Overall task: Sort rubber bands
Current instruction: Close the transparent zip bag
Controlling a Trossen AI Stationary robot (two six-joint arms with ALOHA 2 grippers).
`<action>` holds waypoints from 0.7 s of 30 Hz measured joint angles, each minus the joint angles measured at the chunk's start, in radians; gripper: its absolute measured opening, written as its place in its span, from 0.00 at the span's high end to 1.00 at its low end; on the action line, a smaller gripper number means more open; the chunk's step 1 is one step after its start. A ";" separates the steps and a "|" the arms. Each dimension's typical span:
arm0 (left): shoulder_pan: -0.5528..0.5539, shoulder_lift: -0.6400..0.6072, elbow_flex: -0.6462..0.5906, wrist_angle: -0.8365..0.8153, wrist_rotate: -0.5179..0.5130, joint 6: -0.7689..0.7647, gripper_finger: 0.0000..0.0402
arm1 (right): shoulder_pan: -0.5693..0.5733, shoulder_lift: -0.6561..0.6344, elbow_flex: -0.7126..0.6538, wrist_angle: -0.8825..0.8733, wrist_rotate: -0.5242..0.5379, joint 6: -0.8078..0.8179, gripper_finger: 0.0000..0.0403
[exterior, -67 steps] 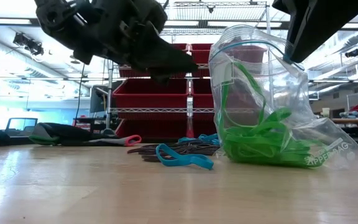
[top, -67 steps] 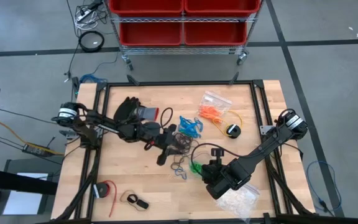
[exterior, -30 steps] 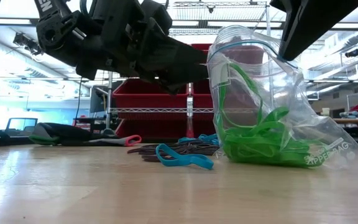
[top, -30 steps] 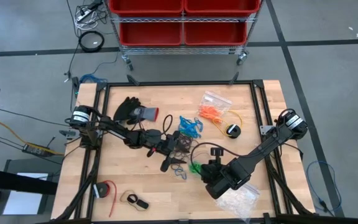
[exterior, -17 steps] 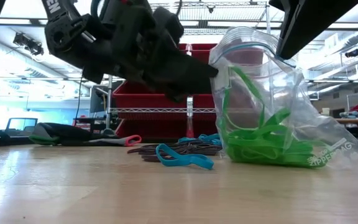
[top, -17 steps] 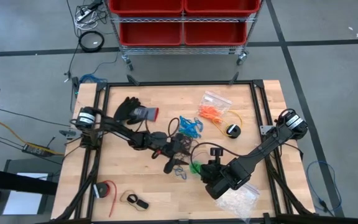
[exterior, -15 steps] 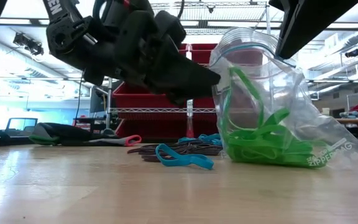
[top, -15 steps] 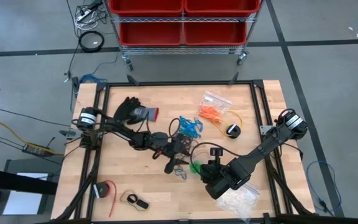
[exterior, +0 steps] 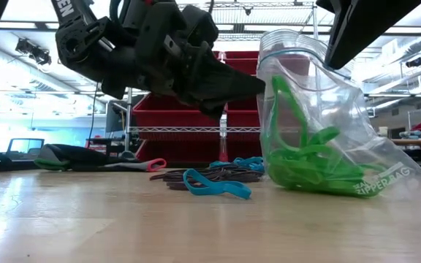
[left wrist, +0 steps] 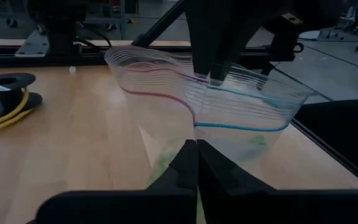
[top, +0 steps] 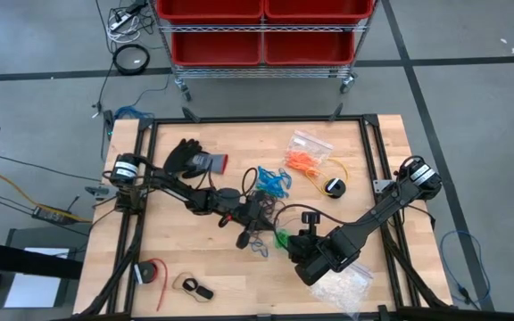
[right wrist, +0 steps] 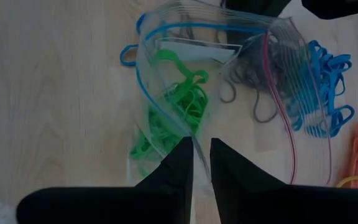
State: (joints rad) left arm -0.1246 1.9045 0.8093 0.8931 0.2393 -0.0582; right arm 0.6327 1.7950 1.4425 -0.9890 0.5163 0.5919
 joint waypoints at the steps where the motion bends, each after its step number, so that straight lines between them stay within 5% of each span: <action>1: 0.000 0.000 0.000 -0.001 0.007 0.000 0.99 | 0.000 0.000 0.000 0.000 0.000 0.000 0.90; 15: 0.006 0.000 -0.002 -0.089 -0.005 0.001 1.00 | 0.012 0.000 0.054 -0.001 0.046 -0.009 0.91; 21: 0.020 -0.051 -0.005 -0.139 -0.005 0.001 1.00 | 0.015 0.000 0.082 -0.029 -0.115 0.018 0.92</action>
State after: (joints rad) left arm -0.1042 1.8534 0.8040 0.7541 0.2340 -0.0570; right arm 0.6481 1.7947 1.5249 -1.0184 0.4016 0.6099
